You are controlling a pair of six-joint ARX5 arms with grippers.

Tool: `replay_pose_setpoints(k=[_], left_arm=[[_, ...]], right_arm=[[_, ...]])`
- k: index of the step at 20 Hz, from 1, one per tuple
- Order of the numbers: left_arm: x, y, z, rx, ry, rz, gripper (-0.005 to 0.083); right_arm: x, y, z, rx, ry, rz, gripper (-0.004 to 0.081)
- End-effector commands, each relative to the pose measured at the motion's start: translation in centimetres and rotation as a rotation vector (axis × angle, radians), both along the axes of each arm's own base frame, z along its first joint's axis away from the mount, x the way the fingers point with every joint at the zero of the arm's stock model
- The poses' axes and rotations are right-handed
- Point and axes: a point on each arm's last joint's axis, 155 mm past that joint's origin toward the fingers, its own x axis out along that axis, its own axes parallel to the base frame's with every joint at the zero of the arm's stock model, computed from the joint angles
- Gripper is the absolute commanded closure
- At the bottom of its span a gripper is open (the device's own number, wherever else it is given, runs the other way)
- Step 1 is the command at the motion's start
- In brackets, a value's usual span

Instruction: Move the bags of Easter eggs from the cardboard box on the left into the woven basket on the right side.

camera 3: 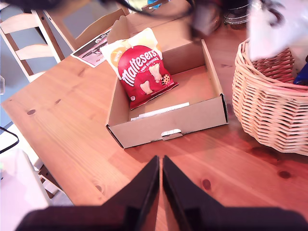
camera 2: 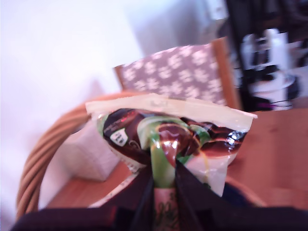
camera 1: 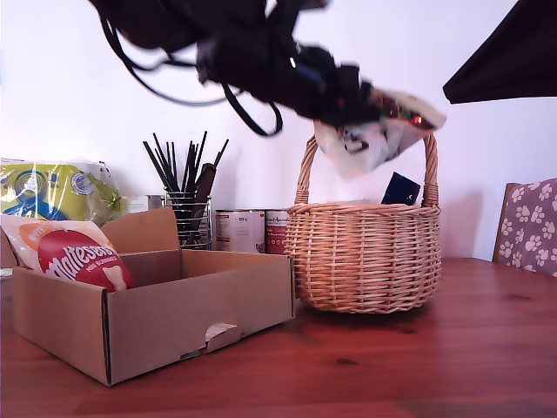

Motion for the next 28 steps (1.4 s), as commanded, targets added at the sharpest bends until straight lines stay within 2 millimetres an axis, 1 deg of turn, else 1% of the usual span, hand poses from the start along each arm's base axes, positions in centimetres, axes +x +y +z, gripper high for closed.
replay_pose_setpoints(k=[1, 4, 8, 9, 13, 16, 17, 18, 19, 20, 21, 22, 23, 25, 27, 28], left_arm=[[1.2, 0.1, -1.2, -0.007, -0.02, 0.042, 0.0735], [2.3, 0.1, -4.5, 0.027, 0.013, 0.072, 0.0735], [2.6, -0.2, -8.6, 0.074, 0.072, 0.07, 0.0735], [2.5, -0.3, -9.2, 0.078, 0.088, 0.069, 0.0735], [2.1, -0.3, -10.4, 0.09, 0.141, 0.058, 0.0735], [1.4, 0.2, -12.7, 0.156, 0.219, 0.049, 0.0737], [1.3, 0.3, -13.2, 0.169, 0.233, 0.052, 0.073], [1.4, 0.4, -13.2, 0.17, 0.231, 0.059, 0.0712], [1.5, 0.3, -12.9, 0.162, 0.221, 0.06, 0.0656], [1.7, 0.1, -12.4, 0.153, 0.21, 0.061, 0.0568], [1.9, -0.2, -11.7, 0.147, 0.204, 0.06, 0.0461], [2.3, -0.4, -11.0, 0.142, 0.198, 0.066, 0.0378], [2.8, -0.6, -10.1, 0.138, 0.193, 0.082, 0.0341], [3.6, -1.0, -8.3, 0.143, 0.189, 0.102, 0.0339], [4.0, -1.3, -6.3, 0.158, 0.203, 0.103, 0.0342], [4.0, -1.4, -5.7, 0.173, 0.218, 0.102, 0.0347]], right_arm=[[0.0, 0.1, 0.4, 0.002, -0.013, 0.006, 0.0782], [-0.1, 0.1, 0.3, -0.001, -0.008, 0.006, 0.0782], [-0.1, 0.1, 0.2, -0.002, -0.006, 0.006, 0.0782], [-0.1, 0.1, 0.1, -0.003, -0.004, 0.007, 0.0782], [-0.1, 0.1, 0.1, -0.003, -0.002, 0.006, 0.0782], [-0.1, 0.1, 0.1, -0.003, -0.003, 0.006, 0.0782], [-0.1, 0.1, 0.1, -0.003, -0.003, 0.006, 0.0782], [-0.1, 0.1, 0.1, -0.003, -0.002, 0.006, 0.0782], [-0.1, 0.1, 0.1, -0.003, -0.002, 0.006, 0.0782], [-0.1, 0.1, 0.1, -0.003, -0.002, 0.006, 0.0782], [-0.1, 0.1, 0.1, -0.003, -0.002, 0.006, 0.0782], [-0.1, 0.1, 0.1, -0.003, 0.0, 0.006, 0.0782], [-0.1, 0.1, 0.1, 0.0, 0.006, 0.004, 0.0782], [-0.2, 0.0, -0.1, -0.003, 0.012, 0.005, 0.0782], [-0.2, 0.0, -0.1, -0.003, 0.013, 0.005, 0.0782], [-0.2, 0.1, -0.1, -0.003, 0.013, 0.005, 0.0782]])
